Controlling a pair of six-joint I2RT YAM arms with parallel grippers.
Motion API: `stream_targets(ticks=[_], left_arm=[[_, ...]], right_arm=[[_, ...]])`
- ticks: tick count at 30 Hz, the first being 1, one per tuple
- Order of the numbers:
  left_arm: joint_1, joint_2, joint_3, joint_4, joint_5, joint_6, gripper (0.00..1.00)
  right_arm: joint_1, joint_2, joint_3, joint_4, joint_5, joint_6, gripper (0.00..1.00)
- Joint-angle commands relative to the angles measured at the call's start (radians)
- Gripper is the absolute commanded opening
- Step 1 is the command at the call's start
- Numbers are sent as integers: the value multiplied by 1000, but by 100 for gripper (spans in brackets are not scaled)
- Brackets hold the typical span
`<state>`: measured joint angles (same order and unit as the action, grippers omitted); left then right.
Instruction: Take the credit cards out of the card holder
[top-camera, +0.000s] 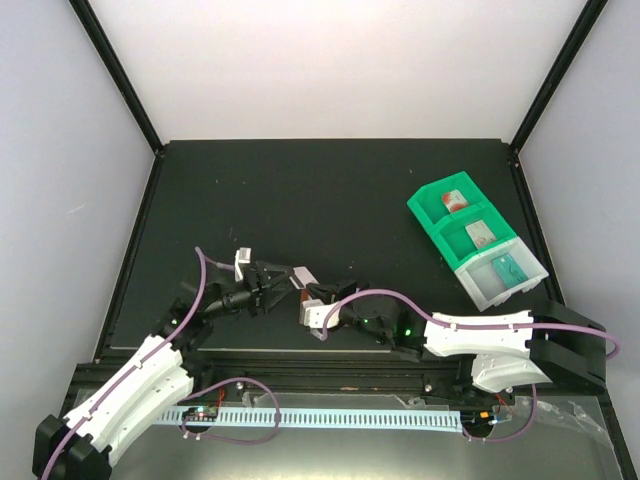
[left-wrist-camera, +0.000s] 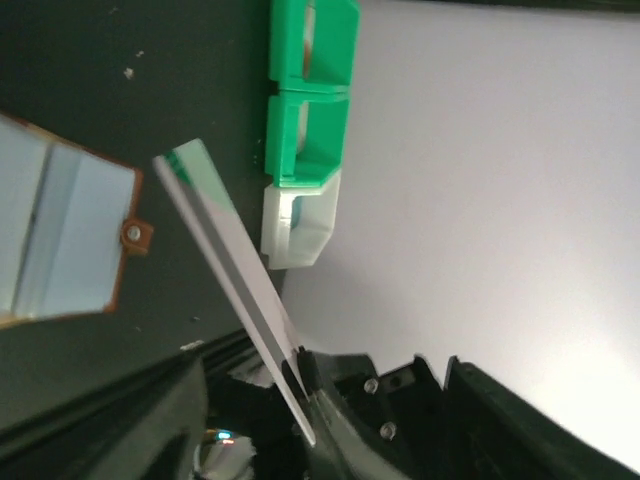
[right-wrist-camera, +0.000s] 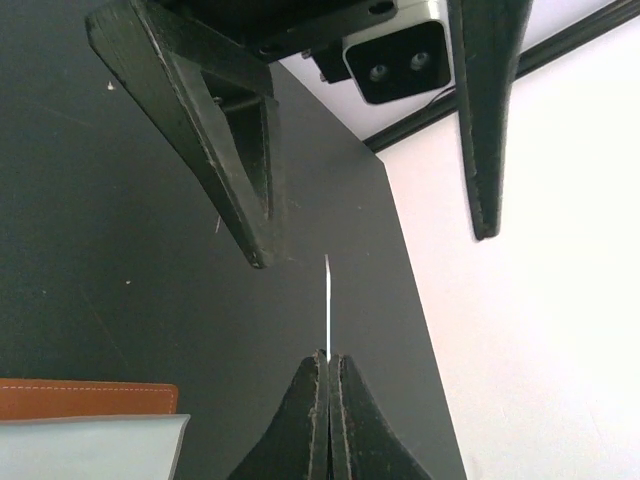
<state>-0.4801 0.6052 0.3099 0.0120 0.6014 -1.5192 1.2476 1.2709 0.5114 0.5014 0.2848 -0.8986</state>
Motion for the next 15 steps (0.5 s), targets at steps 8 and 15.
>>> stream_targets(ticks=[8,15], left_arm=[[7,-54,52,-46,-57,189,99],[17,-63,127,-170,-153,523,99]], right_arm=[[-1,-49,-16,-32,69,263,1],[-29,-143,78,-286,76,608,1]])
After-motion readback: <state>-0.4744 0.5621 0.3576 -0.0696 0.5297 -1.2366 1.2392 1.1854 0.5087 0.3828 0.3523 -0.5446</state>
